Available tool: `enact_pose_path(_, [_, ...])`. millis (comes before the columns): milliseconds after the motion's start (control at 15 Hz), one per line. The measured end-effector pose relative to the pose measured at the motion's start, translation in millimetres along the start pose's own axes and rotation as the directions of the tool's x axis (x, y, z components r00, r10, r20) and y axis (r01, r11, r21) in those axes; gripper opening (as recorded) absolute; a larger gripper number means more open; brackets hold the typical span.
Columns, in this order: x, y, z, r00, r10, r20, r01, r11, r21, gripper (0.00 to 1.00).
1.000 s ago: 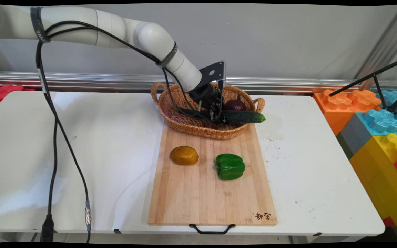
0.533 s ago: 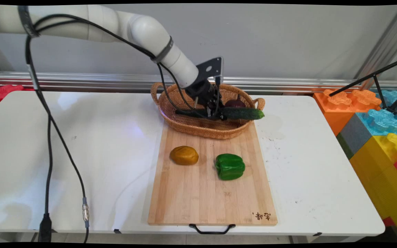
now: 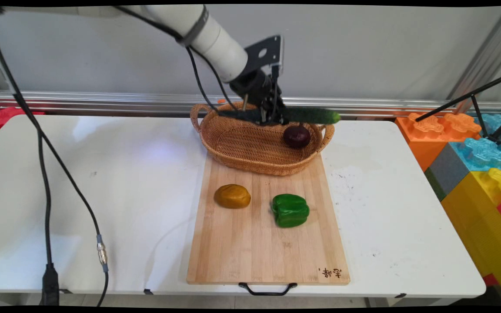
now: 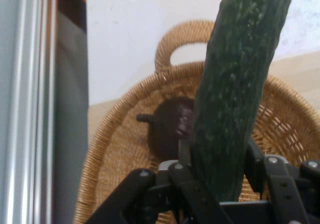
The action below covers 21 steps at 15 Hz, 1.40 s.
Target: Place the picked object on the cutting board
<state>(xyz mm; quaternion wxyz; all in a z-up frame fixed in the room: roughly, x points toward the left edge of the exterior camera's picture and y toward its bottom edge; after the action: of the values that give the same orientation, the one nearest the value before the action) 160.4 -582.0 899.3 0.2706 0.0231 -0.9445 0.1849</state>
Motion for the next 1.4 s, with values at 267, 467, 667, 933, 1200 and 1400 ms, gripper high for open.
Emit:
enact_pose_path(267, [42.2, 16.1, -41.2, 1.000, -0.003, -0.012, 0.003, 1.000, 0.017, 0.00])
enact_pose_path(467, [69.6, 38.5, -63.1, 0.999, -0.033, -0.019, 0.032, 0.999, -0.011, 0.00])
enact_pose_path(667, [85.9, 59.8, -75.4, 0.998, -0.061, -0.017, 0.060, 0.997, -0.056, 0.00])
enact_pose_path(933, [103.7, 94.8, -87.6, 0.994, -0.105, 0.001, 0.104, 0.984, -0.143, 0.00])
enact_pose_path(1200, [109.8, 125.9, -87.2, 0.990, -0.138, 0.027, 0.140, 0.967, -0.211, 0.00])
enact_pose_path(1400, [105.6, 147.5, -77.9, 0.986, -0.156, 0.053, 0.164, 0.955, -0.245, 0.00])
